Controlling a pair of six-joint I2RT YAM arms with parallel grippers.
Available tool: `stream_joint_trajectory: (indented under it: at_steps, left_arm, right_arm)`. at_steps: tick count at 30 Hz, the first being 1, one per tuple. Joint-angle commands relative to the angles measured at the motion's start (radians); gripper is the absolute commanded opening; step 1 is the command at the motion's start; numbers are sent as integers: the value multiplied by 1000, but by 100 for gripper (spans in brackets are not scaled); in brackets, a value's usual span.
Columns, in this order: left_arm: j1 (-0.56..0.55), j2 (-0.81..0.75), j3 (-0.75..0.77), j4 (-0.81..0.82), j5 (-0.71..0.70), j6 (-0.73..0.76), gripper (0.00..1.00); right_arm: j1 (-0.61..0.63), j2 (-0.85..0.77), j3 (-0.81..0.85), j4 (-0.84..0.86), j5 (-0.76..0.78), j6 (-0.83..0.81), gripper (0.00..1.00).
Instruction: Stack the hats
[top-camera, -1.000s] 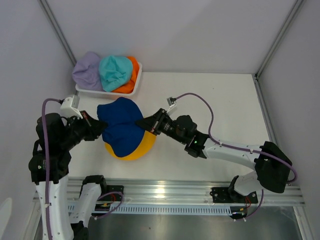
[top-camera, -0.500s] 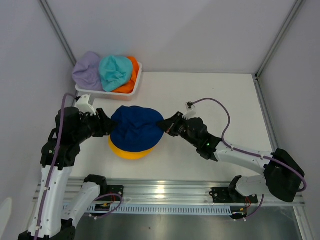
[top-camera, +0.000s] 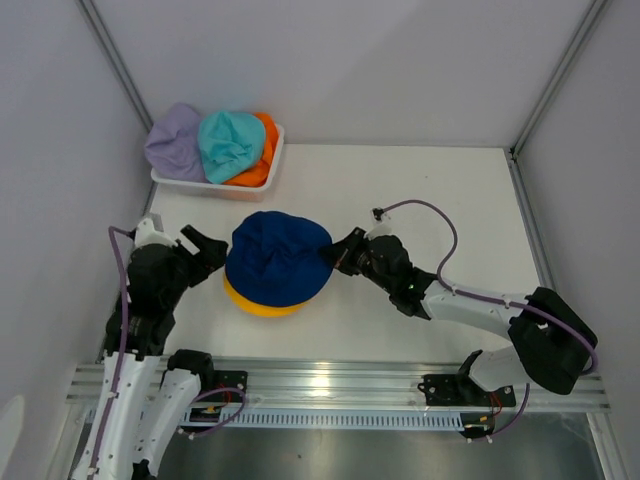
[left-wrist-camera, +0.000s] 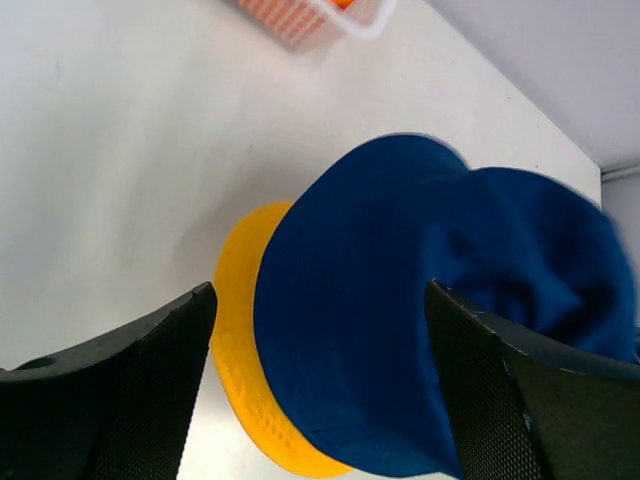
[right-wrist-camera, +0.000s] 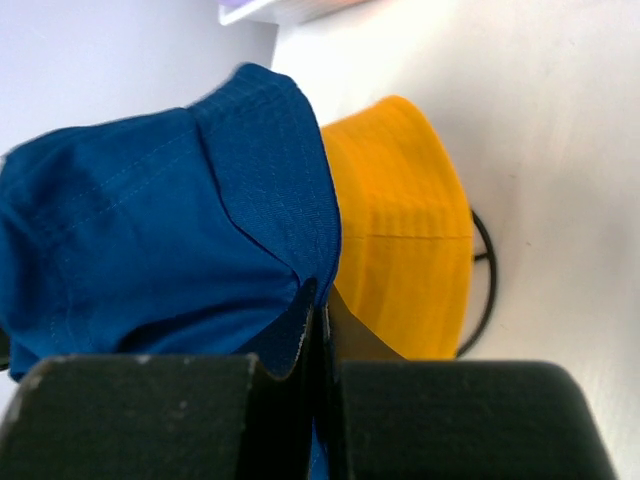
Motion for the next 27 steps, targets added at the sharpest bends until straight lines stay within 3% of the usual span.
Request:
stream_joint_trajectory:
  at_steps: [1, 5, 13, 20, 24, 27]
  left_arm:
    - [10, -84, -181, 184, 18, -230, 86]
    - [13, -193, -356, 350, 38, -282, 84]
    - [54, -206, -492, 547, 151, -314, 76]
    - [68, -129, -508, 600, 202, -329, 76]
    - [77, -132, -565, 669, 231, -368, 68]
    - [77, -115, -560, 657, 233, -371, 69]
  right_arm:
    - [12, 5, -60, 37, 75, 16, 0]
    - [25, -8, -113, 100, 112, 29, 0]
    - [28, 17, -90, 98, 94, 23, 0]
    - [26, 29, -71, 86, 92, 21, 0]
    - [28, 37, -64, 75, 91, 23, 0]
    - [26, 46, -59, 74, 92, 27, 0]
